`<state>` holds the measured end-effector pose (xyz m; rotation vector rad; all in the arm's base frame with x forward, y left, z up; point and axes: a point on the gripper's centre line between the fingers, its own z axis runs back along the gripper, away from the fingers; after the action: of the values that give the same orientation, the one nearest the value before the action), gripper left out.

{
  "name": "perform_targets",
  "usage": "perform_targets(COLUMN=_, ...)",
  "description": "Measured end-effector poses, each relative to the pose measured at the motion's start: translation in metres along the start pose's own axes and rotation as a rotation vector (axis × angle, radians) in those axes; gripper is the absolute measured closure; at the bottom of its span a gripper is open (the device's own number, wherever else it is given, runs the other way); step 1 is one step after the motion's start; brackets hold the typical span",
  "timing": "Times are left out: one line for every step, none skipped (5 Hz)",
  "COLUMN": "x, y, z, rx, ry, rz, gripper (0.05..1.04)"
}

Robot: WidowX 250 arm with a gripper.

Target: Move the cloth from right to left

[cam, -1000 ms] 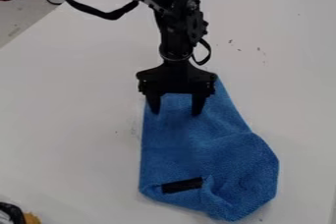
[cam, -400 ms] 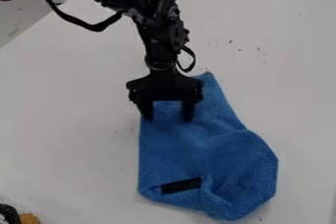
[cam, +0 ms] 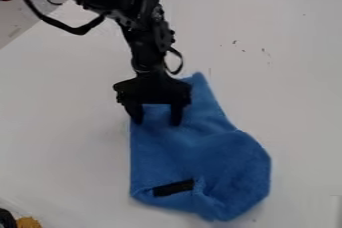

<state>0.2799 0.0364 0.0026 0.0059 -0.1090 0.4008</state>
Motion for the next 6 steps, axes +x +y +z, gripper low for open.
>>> perform_targets(x=0.004, y=0.022, z=0.001, rx=0.017, ry=0.005, rz=-0.012, gripper=0.083)
perform_targets(x=0.002, y=0.046, z=0.002, rx=0.044, ry=-0.006, rz=-0.007, gripper=0.083)
perform_targets(x=0.000, y=0.075, z=0.003, rx=0.063, ry=-0.002, rz=0.005, gripper=0.083)
perform_targets(x=-0.003, y=0.099, z=0.009, rx=0.090, ry=0.006, rz=0.002, gripper=0.083)
perform_targets(x=-0.004, y=0.119, z=0.012, rx=0.104, ry=-0.014, rz=0.022, gripper=0.083)
perform_targets(x=-0.004, y=0.125, z=0.013, rx=0.111, ry=-0.009, rz=0.016, gripper=0.083)
